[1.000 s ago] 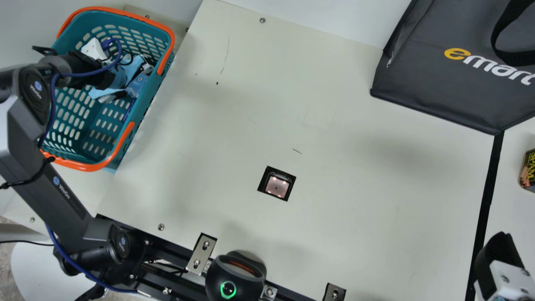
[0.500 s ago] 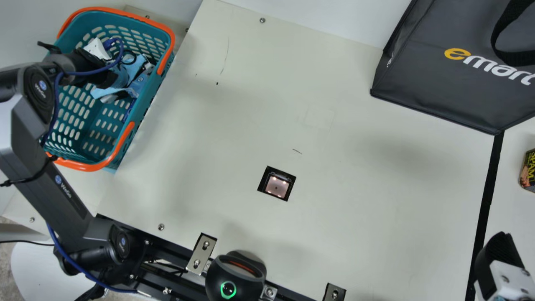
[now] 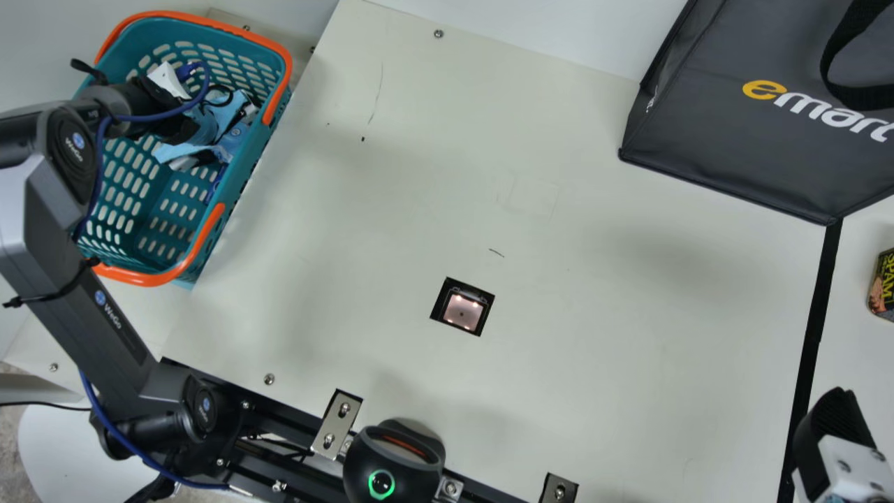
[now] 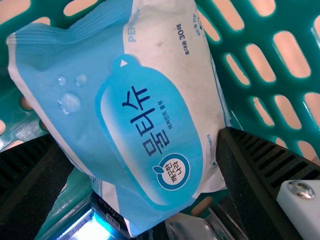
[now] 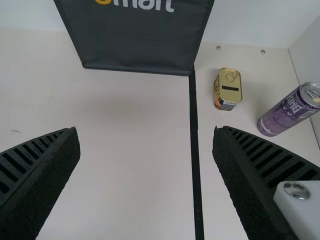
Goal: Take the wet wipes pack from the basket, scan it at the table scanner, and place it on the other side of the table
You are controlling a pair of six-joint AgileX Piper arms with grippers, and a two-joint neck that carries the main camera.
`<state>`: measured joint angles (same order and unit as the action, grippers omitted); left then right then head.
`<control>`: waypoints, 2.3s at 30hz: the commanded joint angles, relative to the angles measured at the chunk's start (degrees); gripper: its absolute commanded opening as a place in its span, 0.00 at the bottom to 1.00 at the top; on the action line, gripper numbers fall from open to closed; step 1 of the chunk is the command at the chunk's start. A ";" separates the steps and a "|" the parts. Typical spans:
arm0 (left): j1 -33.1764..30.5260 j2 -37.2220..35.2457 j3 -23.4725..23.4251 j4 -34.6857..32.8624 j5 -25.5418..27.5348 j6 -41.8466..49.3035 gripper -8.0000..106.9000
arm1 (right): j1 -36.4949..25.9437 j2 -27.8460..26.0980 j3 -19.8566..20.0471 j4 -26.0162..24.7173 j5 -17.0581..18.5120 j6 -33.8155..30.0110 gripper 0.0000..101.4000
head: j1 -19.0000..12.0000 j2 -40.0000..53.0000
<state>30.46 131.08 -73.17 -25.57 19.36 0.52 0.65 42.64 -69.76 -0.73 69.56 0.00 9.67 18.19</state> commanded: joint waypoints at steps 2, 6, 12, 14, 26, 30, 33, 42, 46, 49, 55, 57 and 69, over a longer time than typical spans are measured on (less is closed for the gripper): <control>-0.04 0.21 -0.40 0.44 0.24 -0.53 0.79 | 0.00 0.00 0.00 0.00 0.00 0.00 0.94 | -1.75 0.23; -0.12 0.31 -0.61 1.04 0.28 -1.09 0.56 | 0.00 0.00 0.00 0.00 0.00 0.00 0.94 | -1.75 0.23; -0.11 0.23 -0.64 1.68 0.16 -1.62 0.21 | 0.00 0.00 0.00 -0.06 0.00 0.00 0.94 | -1.75 0.23; -0.07 0.12 -0.58 1.78 0.09 -1.66 0.10 | 0.00 0.00 0.00 -0.06 0.11 0.00 0.94 | -1.75 0.23; 0.48 -2.18 0.44 -0.12 -0.31 0.11 0.00 | 0.00 0.00 0.00 -0.06 0.11 0.00 0.94 | -1.75 0.23; 0.80 -3.89 0.93 -2.25 -0.12 1.77 0.00 | 0.00 0.00 0.00 -0.06 0.11 0.00 0.94 | -1.75 0.23; 1.08 -5.39 1.36 -4.21 0.19 3.17 0.00 | 0.00 0.00 0.00 -0.06 0.11 0.00 0.94 | -1.75 0.23; 2.05 -9.16 2.99 -8.48 1.10 6.04 0.00 | 0.00 0.00 0.00 -0.06 0.11 0.00 0.94 | -1.75 0.23; 2.47 -10.57 3.80 -9.59 1.54 6.62 0.00 | 0.00 0.00 0.00 -0.06 0.11 0.00 0.94 | -1.75 0.23; 2.69 -11.45 4.38 -10.06 1.84 6.81 0.00 | 0.00 0.00 0.00 -0.06 0.11 0.00 0.94 | -1.75 0.23; 2.95 -12.77 5.39 -10.06 2.18 6.56 0.00 | 0.00 0.00 0.00 -0.06 0.11 0.00 0.94 | -1.75 0.23; 3.00 -13.32 5.71 -9.98 2.31 6.38 0.00 | 0.00 0.00 0.00 -0.06 0.11 0.00 0.94 | -1.75 0.23; 3.11 -15.10 6.84 -8.41 2.95 4.63 0.17 | 0.00 0.00 0.00 -0.06 0.11 0.00 0.94 | -1.75 0.23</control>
<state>33.50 116.04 -66.36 -34.10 22.22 5.30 0.65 42.64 -69.76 -0.80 69.66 0.00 9.58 18.19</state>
